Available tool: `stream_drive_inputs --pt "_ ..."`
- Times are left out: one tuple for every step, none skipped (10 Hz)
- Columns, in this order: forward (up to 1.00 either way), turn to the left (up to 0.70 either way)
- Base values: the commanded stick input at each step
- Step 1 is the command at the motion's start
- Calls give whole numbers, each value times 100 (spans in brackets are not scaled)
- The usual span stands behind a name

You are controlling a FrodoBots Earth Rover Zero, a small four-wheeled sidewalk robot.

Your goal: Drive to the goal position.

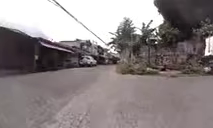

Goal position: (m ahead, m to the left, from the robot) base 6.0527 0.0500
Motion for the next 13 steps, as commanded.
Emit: stream_drive_inputs --pt "70 0" --pt "70 0" --pt "70 0" --pt "70 0" --pt "70 0" --pt "70 0" --pt "70 0" --pt "70 0" --pt "70 0" --pt "70 0" --pt "70 0" --pt "70 0" --pt "70 0"
